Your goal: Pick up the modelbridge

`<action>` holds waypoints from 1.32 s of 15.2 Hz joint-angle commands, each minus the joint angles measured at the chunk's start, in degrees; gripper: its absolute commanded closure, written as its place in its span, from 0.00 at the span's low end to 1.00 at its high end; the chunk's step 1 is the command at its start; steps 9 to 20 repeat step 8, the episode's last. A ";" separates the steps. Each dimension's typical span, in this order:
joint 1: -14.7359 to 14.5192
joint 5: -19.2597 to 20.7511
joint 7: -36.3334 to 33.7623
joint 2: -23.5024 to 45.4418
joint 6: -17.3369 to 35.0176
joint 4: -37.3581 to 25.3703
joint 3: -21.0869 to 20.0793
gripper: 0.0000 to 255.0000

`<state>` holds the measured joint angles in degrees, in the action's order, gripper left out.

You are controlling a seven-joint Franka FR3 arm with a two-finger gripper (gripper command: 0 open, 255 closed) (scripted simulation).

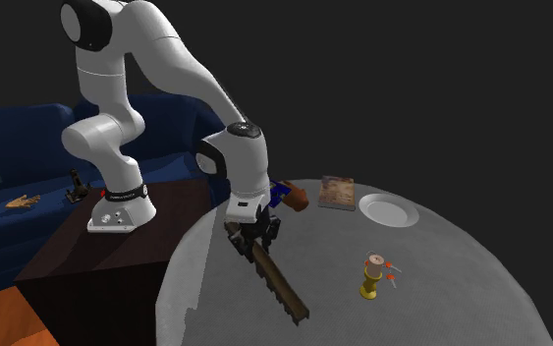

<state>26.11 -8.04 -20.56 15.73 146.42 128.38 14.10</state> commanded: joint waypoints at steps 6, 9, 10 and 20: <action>-0.56 2.06 -1.46 -3.97 -4.68 -0.88 0.88 1.00; -0.57 2.11 -1.49 -4.05 -4.79 -0.90 0.89 1.00; -0.57 2.11 -1.49 -4.05 -4.79 -0.90 0.89 1.00; -0.57 2.11 -1.49 -4.05 -4.79 -0.90 0.89 1.00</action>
